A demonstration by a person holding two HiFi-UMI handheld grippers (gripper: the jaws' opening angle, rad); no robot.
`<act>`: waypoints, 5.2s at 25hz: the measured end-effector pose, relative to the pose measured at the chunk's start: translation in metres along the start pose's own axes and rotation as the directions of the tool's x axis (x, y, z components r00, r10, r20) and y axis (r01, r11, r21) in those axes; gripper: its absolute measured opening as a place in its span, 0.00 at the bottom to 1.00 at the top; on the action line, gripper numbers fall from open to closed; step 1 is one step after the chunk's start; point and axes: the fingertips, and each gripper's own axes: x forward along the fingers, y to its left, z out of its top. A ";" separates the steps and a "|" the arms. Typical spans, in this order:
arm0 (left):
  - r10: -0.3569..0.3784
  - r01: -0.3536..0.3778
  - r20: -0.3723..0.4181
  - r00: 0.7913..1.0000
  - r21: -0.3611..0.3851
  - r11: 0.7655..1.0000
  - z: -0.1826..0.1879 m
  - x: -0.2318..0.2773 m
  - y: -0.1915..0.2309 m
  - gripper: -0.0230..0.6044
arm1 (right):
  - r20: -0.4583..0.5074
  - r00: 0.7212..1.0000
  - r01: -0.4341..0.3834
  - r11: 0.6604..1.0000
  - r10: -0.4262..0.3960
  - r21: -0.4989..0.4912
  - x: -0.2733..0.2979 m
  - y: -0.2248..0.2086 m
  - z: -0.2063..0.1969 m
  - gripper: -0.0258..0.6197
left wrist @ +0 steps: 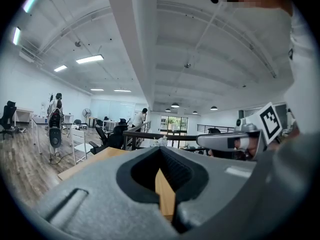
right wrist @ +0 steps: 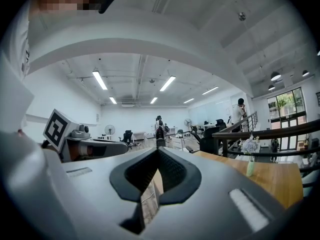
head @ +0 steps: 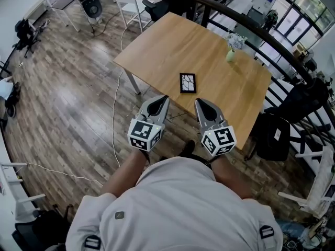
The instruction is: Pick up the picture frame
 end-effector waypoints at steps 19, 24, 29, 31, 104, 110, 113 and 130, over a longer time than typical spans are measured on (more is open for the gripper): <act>0.016 -0.016 -0.049 0.999 0.014 1.000 0.013 0.171 -0.042 0.04 | 0.050 0.999 -0.002 0.998 0.000 0.055 0.007 -0.188 0.027 0.05; 0.018 -0.017 -0.077 0.997 0.008 1.000 0.008 0.192 -0.039 0.04 | 0.025 1.000 0.010 0.997 -0.012 0.081 0.009 -0.211 0.017 0.05; 0.007 -0.009 -0.120 0.993 -0.009 1.000 -0.009 0.209 -0.030 0.04 | -0.012 1.000 0.030 0.993 -0.028 0.117 0.020 -0.230 0.001 0.05; 0.008 -0.009 -0.124 0.992 -0.009 1.000 -0.011 0.214 -0.022 0.04 | -0.027 0.999 0.031 0.991 -0.028 0.129 0.029 -0.234 -0.005 0.05; -0.315 -0.112 -0.691 0.651 -0.498 0.860 -0.378 0.327 0.137 0.24 | -0.748 0.645 0.207 0.907 0.155 0.366 0.224 -0.279 -0.397 0.21; -0.305 -0.119 -0.699 0.647 -0.487 0.865 -0.381 0.330 0.136 0.24 | -0.757 0.639 0.221 0.910 0.137 0.352 0.226 -0.276 -0.401 0.22; -0.281 -0.126 -0.713 0.642 -0.460 0.879 -0.382 0.331 0.137 0.23 | -0.774 0.626 0.253 0.914 0.095 0.316 0.227 -0.277 -0.403 0.20; -0.191 -0.178 -0.719 0.668 -0.404 0.897 -0.378 0.331 0.140 0.18 | -0.769 0.637 0.272 0.918 0.054 0.289 0.226 -0.275 -0.397 0.18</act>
